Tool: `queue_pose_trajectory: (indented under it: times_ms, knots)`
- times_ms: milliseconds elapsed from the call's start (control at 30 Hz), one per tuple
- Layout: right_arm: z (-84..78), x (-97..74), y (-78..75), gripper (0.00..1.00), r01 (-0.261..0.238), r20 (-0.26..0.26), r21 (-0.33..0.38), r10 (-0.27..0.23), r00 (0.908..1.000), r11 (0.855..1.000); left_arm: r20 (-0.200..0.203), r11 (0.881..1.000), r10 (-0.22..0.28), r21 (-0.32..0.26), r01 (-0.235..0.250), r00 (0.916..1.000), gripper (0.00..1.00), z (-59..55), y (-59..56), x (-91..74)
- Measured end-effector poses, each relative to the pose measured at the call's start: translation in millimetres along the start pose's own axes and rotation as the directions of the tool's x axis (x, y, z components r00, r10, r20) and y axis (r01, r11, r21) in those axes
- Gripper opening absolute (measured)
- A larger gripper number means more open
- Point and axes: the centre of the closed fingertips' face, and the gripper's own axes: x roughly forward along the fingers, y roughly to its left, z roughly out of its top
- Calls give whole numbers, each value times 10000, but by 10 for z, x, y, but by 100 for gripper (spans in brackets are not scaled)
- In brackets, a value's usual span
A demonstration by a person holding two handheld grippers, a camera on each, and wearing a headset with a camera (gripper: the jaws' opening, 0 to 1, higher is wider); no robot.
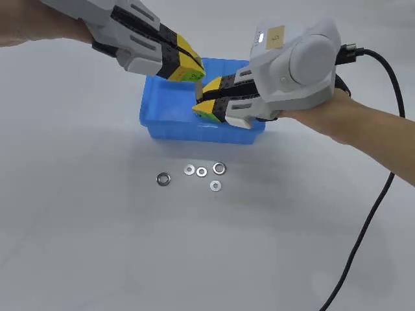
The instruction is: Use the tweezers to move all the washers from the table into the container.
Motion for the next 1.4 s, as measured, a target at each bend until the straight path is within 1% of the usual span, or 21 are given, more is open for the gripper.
queue_pose_trajectory:
  times_ms: [67, 167, 467, 600, 733, 800, 867, 967, 1067, 1200, 1267, 1400]
  knots:
    - [-19, 8, 10, 10, -13, -74, -21, 12, 10000, 10000, -29, 10000, -42, -6, 42, 10000, 6, -18, -6, 13]
    - [-17, 2, 5, 10, 5, -34, 54, -5, 10000, 10000, 52, 10000, -21, -71, 21, 10000, 6, -9, -2, 11]
    - [-5, -2, 9, 12, 28, -115, -22, -28, 9999, 10000, 4, 9999, 40, 125, -40, 10000, 6, 0, -15, 7]
    - [53, -38, 3, 12, 105, -12, -83, -105, 9999, 9999, 98, 9997, 112, 214, -115, 9999, 6, 53, -30, -38]
    - [182, -109, -3, 12, 247, 222, -238, -242, 9995, 9994, 237, 9991, 211, 351, -219, 9995, 6, 151, -58, -147]
    - [247, -151, -16, 15, 405, 318, -364, -394, 9987, 9985, 261, 9985, 260, 476, -272, 9993, 6, 199, -84, -199]
    - [319, -203, -9, 16, 492, 460, -400, -474, 9978, 9980, 327, 9973, 309, 659, -330, 9990, 6, 263, -124, -259]
    - [427, -283, 37, 15, 537, 673, -600, -496, 9965, 9967, 467, 9953, 390, 873, -430, 9981, 6, 362, -190, -335]
    - [503, -358, 117, 11, 442, 766, -787, -382, 9963, 9959, 522, 9889, 434, 1396, -503, 9977, 6, 445, -287, -391]
    - [590, -463, 250, 11, 334, 856, -1076, -242, 9960, 9936, 438, 9834, 330, 1771, -403, 9985, 6, 525, -478, -456]
    - [617, -511, 303, 11, 360, 845, -1263, -254, 9961, 9913, 404, 9811, 320, 1894, -391, 9987, 6, 555, -549, -480]
    - [643, -587, 382, 11, 425, 832, -1410, -310, 9961, 9891, 346, 9745, 405, 2195, -471, 9986, 6, 600, -675, -498]
